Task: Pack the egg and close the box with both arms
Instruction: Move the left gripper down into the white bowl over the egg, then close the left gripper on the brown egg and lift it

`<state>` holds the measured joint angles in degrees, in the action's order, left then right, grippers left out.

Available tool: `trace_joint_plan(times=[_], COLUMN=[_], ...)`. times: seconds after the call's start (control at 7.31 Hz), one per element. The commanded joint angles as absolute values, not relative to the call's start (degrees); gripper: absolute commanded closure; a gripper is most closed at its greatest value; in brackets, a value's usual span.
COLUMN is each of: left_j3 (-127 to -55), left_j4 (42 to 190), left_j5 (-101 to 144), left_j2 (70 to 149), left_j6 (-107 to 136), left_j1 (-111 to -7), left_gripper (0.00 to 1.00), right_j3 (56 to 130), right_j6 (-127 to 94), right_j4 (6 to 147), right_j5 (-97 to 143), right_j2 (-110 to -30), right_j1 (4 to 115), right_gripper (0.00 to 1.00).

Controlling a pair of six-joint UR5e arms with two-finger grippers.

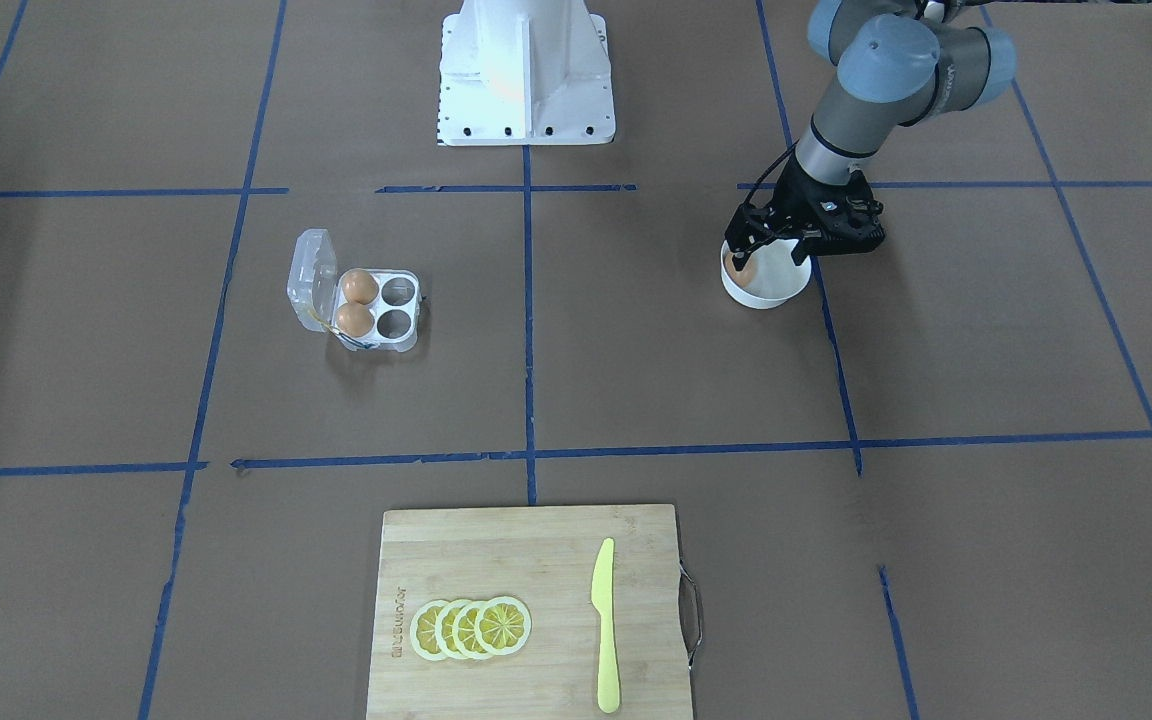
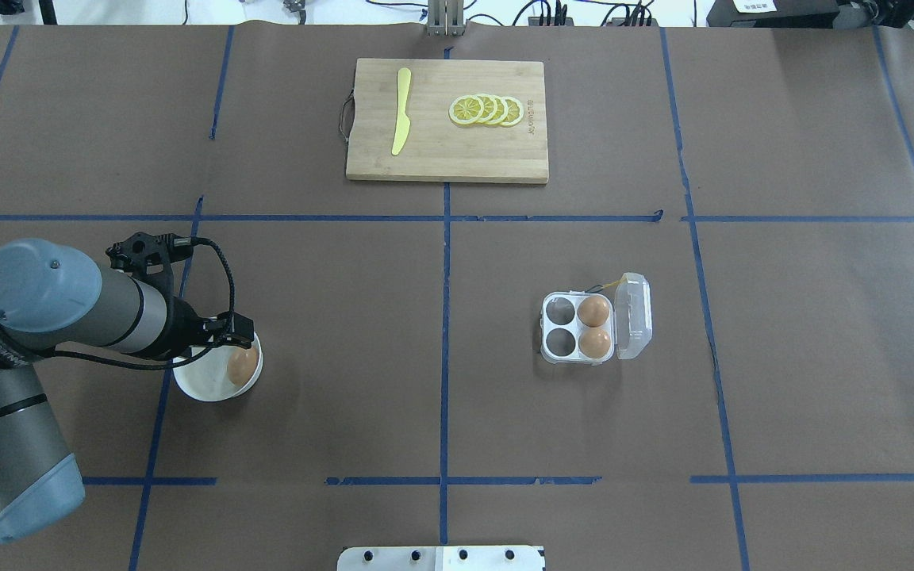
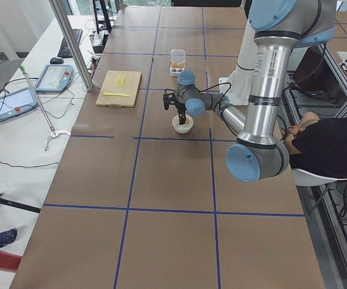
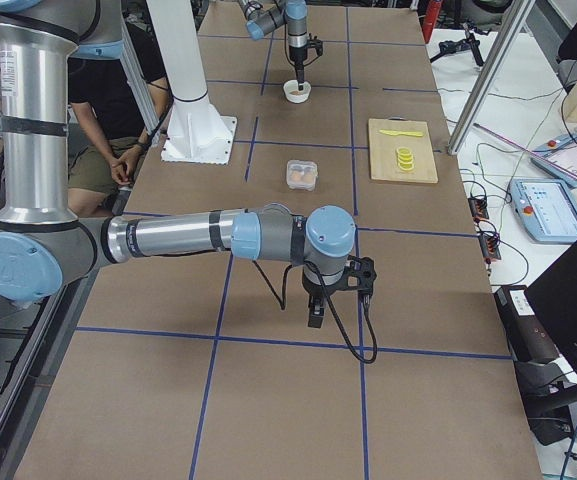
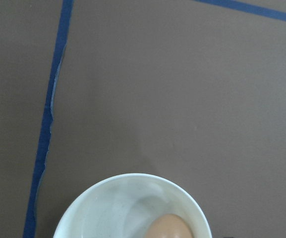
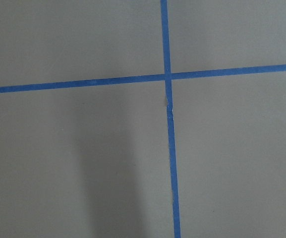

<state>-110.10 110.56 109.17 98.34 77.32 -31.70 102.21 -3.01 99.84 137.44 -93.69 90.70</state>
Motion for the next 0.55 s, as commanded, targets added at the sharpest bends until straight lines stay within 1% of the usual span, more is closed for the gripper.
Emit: trace_joint_plan(times=[0.0, 0.41], left_j3=[-109.34, -108.99], left_j4=[110.57, 110.57], left_j5=[108.72, 108.72], left_j2=[98.52, 98.61], left_j6=[77.34, 77.34], left_j1=[-30.50, -28.74], left_gripper=[0.12, 0.13], right_j3=[102.22, 102.13], right_j6=[-2.99, -2.90], right_j4=[99.84, 99.84], right_j5=[137.37, 137.29], right_j2=[-93.69, -93.60], right_j1=[90.70, 90.70], right_gripper=[0.00, 0.00])
